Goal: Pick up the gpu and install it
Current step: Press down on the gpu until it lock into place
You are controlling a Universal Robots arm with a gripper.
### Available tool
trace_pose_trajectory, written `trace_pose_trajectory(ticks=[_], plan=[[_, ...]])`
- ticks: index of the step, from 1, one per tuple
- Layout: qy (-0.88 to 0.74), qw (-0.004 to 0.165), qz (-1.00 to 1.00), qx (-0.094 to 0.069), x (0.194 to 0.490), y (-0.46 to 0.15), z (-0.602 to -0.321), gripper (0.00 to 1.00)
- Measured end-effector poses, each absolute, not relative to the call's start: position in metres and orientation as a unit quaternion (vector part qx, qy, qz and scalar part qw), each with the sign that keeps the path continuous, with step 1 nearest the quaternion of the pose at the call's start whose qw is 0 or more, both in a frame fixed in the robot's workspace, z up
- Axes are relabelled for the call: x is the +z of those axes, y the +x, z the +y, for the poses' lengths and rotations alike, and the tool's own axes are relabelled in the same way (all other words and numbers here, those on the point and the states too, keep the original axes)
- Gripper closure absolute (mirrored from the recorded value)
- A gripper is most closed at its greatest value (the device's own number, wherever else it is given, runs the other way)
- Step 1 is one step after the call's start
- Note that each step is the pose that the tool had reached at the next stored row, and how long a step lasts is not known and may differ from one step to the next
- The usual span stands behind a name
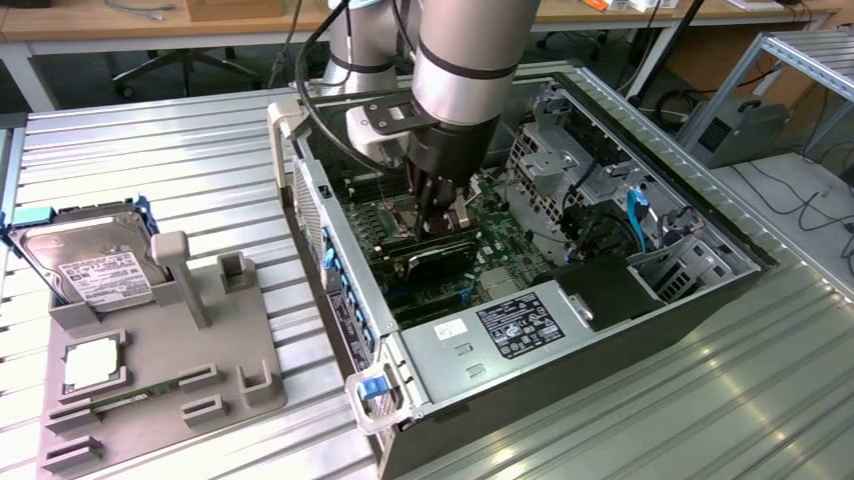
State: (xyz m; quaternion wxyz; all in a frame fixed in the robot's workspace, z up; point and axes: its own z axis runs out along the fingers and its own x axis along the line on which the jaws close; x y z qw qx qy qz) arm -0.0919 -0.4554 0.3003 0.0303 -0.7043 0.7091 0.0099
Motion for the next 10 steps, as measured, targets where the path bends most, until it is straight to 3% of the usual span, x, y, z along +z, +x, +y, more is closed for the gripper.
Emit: trace_pose_trajectory(ticks=[10], plan=[[-0.704, 0.029, 0.709, 0.008, 0.318, -0.092, -0.455, 0.89]])
